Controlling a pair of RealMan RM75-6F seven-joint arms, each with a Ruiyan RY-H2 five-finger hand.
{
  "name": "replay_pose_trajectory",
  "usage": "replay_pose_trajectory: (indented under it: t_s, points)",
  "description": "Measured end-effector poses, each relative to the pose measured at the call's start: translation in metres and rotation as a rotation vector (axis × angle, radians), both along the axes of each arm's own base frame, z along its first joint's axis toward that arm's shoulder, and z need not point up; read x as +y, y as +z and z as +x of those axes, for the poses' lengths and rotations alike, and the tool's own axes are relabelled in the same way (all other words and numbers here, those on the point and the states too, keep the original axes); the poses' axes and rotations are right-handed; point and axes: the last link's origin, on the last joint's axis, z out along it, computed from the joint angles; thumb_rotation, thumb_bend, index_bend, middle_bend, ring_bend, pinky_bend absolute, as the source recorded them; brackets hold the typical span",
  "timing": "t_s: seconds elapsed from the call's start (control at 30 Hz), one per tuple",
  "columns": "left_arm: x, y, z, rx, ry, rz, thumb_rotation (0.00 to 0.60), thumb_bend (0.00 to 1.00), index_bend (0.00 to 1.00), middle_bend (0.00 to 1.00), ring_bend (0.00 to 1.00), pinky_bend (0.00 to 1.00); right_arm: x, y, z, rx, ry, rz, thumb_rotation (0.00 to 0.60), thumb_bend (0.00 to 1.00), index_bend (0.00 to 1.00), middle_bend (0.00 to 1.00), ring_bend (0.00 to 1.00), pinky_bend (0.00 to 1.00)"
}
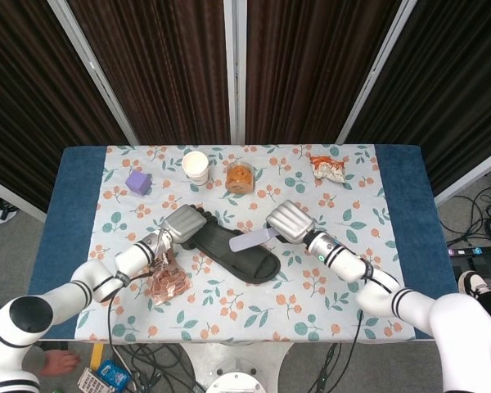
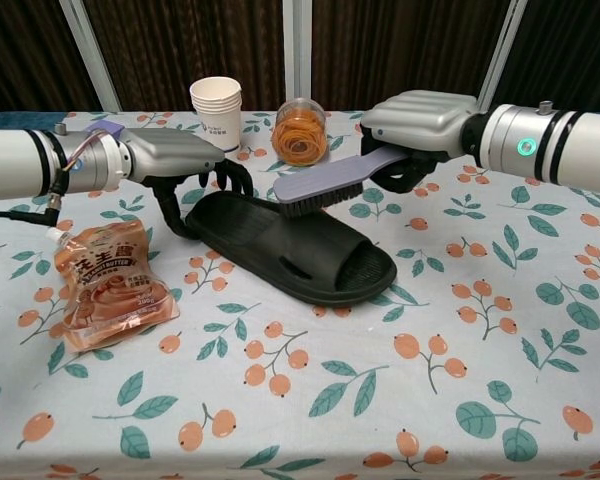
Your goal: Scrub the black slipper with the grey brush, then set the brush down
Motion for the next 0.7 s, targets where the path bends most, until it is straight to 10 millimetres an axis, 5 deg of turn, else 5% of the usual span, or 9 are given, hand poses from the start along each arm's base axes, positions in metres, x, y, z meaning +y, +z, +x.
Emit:
replay_pose_trajectory:
  t_s: [0.2,0.47,0.7]
  points:
    - [0.002,0.002,0.002,-0.003,-0.001,0.007,0.600,0.26,0.40,0.45,0.29,0.33,0.005,-0.017,-0.006,0.093,0.001,0.057,0.600,0.74,1.00,1.00,1.00,1.00]
    - [0.004,0.002,0.003,-0.001,-0.005,0.010,0.600,0.26,0.39,0.44,0.29,0.33,0.029,0.002,-0.035,0.121,0.012,0.121,0.600,0.74,1.00,1.00,1.00,1.00]
    - [0.004,0.007,0.003,0.002,-0.003,0.011,0.600,0.26,0.16,0.21,0.11,0.23,0.035,0.039,-0.054,0.013,-0.026,0.064,0.600,0.74,1.00,1.00,1.00,1.00]
